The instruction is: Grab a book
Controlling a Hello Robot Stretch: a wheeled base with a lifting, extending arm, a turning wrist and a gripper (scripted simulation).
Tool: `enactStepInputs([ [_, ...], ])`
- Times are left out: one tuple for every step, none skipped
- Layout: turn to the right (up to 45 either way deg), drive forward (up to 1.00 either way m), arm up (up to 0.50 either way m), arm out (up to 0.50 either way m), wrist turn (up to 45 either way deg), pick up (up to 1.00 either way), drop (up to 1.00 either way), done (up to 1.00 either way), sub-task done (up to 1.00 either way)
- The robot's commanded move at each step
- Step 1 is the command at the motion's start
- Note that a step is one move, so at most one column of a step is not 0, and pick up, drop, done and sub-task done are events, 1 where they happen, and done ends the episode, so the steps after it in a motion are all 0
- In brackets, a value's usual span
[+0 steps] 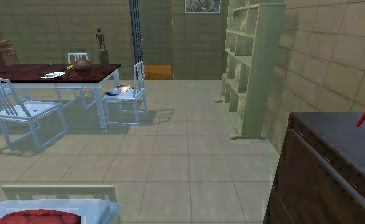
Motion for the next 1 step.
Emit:
enactStepInputs([
  [0.0, 0.00, 0.38, 0.00, 0.0, 0.00, 0.00, 0.00, 0.00],
])
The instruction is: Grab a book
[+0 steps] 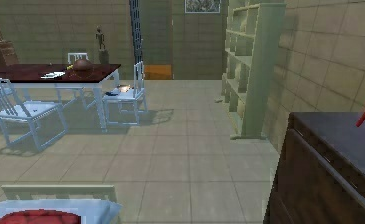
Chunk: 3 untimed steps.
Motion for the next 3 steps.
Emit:
enactStepInputs([
  [0.0, 0.00, 0.00, 0.42, 0.0, 0.00, 0.00, 0.00, 0.00],
  [0.0, 0.00, 0.00, 0.00, 45.0, 0.00, 0.00, 0.00, 0.00],
  [0.0, 0.00, 0.00, 0.00, 45.0, 0.00, 0.00, 0.00, 0.00],
])
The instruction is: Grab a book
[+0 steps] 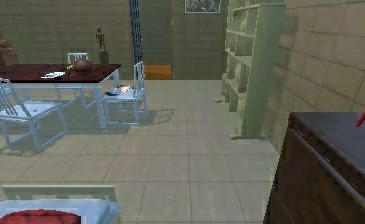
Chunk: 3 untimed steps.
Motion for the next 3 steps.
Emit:
enactStepInputs([
  [0.0, 0.00, 0.00, 0.00, 45.0, 0.00, 0.00, 0.00, 0.00],
  [0.0, 0.00, 0.00, 0.00, 36.0, 0.00, 0.00, 0.00, 0.00],
  [0.0, 0.00, -0.10, 0.00, 0.0, 0.00, 0.00, 0.00, 0.00],
])
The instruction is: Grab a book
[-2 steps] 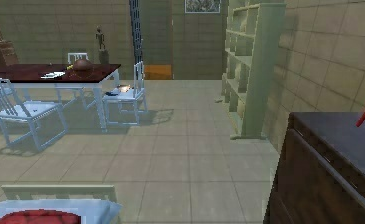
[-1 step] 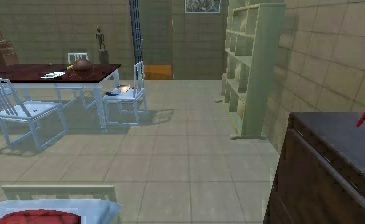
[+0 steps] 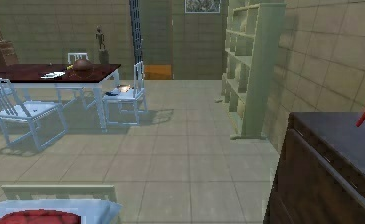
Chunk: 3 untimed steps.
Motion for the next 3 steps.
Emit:
enactStepInputs([
  [0.0, 0.00, 0.00, 0.00, 0.0, 1.00, 0.00, 0.00, 0.00],
  [0.0, 0.00, 0.10, 0.00, 0.0, 0.00, 0.00, 0.00, 0.00],
  [0.0, 0.00, 0.00, 0.00, 0.0, 0.00, 0.00, 1.00, 0.00],
])
